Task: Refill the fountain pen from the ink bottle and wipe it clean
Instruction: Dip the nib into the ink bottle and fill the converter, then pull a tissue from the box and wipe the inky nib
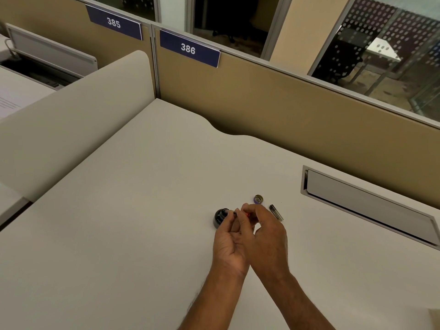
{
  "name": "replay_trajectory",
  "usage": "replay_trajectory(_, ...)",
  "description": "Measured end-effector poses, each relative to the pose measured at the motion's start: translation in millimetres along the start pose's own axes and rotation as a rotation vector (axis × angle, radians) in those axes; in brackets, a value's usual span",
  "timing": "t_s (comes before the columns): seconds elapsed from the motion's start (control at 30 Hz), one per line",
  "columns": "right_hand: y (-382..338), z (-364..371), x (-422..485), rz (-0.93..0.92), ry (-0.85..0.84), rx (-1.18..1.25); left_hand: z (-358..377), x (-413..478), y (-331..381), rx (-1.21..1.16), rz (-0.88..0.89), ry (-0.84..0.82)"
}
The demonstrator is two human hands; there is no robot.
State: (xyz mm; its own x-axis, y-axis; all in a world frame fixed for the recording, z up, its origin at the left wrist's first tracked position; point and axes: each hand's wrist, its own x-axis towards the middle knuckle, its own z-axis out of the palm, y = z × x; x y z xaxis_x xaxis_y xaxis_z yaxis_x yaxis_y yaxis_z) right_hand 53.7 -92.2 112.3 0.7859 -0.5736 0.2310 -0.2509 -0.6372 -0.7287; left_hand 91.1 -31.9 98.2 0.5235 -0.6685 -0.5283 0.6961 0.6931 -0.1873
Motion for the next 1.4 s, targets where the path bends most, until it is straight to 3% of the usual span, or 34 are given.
replay_trajectory(0.43, 2.3, -11.5, -16.2, 0.126, 0.004, 0.200, -15.4, -0.5, -1.5, 0.314, 0.148, 0.108)
replay_trajectory(0.93, 7.8, -28.2, -46.9, 0.603, -0.005, 0.617, -31.0, -24.6, 0.6, 1.051, 0.360, 0.029)
replay_trajectory(1.13, 2.0, -44.7, -62.4, 0.647, -0.033, 0.708, -27.6, -43.0, -6.7, 1.219, 0.394, 0.028)
replay_trajectory(1.4, -14.5, -70.9, -84.8, 0.629, 0.038, 0.770, -7.2, -76.3, -21.2, 1.275, 0.395, -0.049)
